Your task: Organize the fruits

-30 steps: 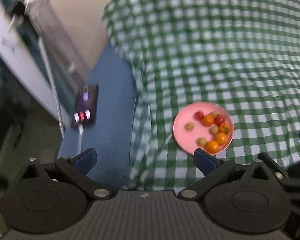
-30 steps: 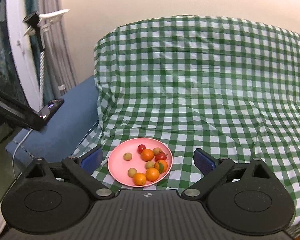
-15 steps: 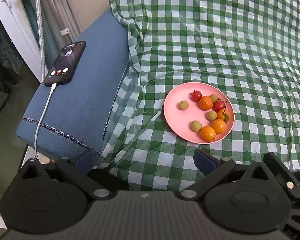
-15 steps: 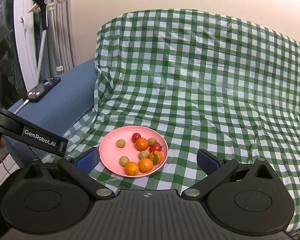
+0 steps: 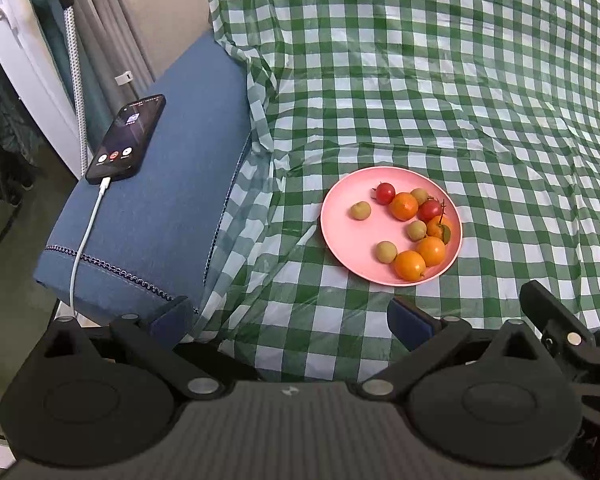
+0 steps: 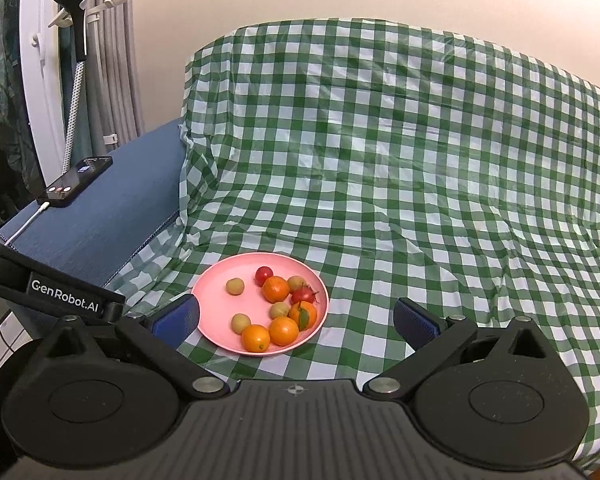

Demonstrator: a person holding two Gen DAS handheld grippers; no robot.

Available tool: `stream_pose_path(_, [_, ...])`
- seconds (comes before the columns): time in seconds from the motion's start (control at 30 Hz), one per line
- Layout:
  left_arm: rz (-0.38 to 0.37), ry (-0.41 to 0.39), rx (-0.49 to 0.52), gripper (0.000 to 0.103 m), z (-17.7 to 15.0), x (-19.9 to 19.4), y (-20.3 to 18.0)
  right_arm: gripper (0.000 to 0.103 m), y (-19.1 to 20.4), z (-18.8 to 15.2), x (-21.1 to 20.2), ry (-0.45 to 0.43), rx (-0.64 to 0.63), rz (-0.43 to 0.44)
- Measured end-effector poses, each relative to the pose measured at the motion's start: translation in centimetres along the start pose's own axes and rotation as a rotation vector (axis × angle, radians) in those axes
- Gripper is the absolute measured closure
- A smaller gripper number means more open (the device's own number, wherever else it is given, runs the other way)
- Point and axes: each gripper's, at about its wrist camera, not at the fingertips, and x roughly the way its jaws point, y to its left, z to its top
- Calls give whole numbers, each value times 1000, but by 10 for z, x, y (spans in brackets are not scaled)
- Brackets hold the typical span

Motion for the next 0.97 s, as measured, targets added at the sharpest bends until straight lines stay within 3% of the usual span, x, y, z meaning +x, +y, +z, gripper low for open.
stream_pose_path(0.97, [3,14,16,0,-1,7,-3,1,1,4,-2,-10,0,11])
